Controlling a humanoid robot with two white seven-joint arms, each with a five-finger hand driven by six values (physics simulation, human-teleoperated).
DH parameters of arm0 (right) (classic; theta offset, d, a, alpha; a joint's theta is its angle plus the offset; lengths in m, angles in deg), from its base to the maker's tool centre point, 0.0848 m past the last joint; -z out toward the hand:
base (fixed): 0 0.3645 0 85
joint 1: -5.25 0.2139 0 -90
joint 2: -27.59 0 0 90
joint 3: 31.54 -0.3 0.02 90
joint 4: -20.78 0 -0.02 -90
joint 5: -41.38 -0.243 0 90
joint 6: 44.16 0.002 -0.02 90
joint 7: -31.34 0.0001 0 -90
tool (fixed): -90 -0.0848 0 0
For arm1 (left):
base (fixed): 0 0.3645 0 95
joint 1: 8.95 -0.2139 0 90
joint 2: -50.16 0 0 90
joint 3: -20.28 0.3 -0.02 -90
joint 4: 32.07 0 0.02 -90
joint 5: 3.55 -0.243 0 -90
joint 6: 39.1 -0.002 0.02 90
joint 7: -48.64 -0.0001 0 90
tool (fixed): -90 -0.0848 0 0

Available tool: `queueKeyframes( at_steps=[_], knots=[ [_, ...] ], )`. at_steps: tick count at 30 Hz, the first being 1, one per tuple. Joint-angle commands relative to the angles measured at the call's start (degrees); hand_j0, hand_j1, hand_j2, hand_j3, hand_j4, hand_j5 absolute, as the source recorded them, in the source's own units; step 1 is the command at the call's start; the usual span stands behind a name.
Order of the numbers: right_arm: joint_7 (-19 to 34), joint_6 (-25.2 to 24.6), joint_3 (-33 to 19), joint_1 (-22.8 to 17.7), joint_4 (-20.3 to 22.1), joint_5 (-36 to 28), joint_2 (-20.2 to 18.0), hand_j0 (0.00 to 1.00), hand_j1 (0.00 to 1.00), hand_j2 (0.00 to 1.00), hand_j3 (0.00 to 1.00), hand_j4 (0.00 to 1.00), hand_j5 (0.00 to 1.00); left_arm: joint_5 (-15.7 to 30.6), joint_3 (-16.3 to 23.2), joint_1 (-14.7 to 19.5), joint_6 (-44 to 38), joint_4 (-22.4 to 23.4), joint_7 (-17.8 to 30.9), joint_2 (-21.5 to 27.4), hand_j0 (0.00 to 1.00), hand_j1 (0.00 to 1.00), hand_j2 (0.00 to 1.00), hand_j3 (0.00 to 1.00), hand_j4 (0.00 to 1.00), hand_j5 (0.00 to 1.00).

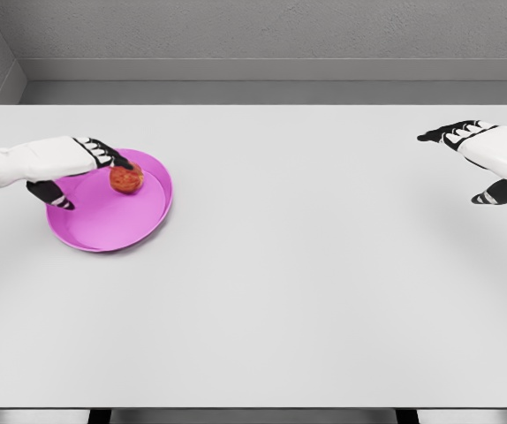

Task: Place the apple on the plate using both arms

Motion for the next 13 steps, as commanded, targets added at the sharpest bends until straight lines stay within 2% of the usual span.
queueKeyframes(
  at_steps=[1, 3, 5, 13],
  knots=[
    [-0.03, -0.07, -0.01, 0.0, 0.01, -0.09, -0.06, 1.0, 1.0, 1.0, 1.0, 1.0, 1.0, 1.59, -1.63, 0.0, -0.12, 0.31, -0.03, 0.95, 1.0, 1.0, 1.0, 1.0, 1.0, 1.0],
    [-0.03, -0.07, -0.01, 0.0, 0.01, -0.18, -0.06, 1.0, 1.0, 1.0, 1.0, 1.0, 1.0, 1.59, -2.77, -1.05, -0.12, 0.31, -0.29, 1.66, 1.0, 1.0, 1.0, 1.0, 1.0, 1.0],
    [-0.03, -0.07, -0.01, 0.0, 0.01, -0.09, -0.06, 1.0, 1.0, 1.0, 1.0, 1.0, 1.0, 1.68, -6.2, -3.87, -0.12, 0.22, -0.29, 2.01, 1.0, 1.0, 1.0, 1.0, 1.0, 1.0],
    [-0.03, -0.07, -0.01, 0.0, 0.01, -0.18, -0.06, 1.0, 1.0, 1.0, 1.0, 1.0, 1.0, 1.59, -6.37, -3.96, -0.12, 0.13, -0.12, 2.1, 1.0, 1.0, 1.0, 1.0, 1.0, 1.0]
  ],
)
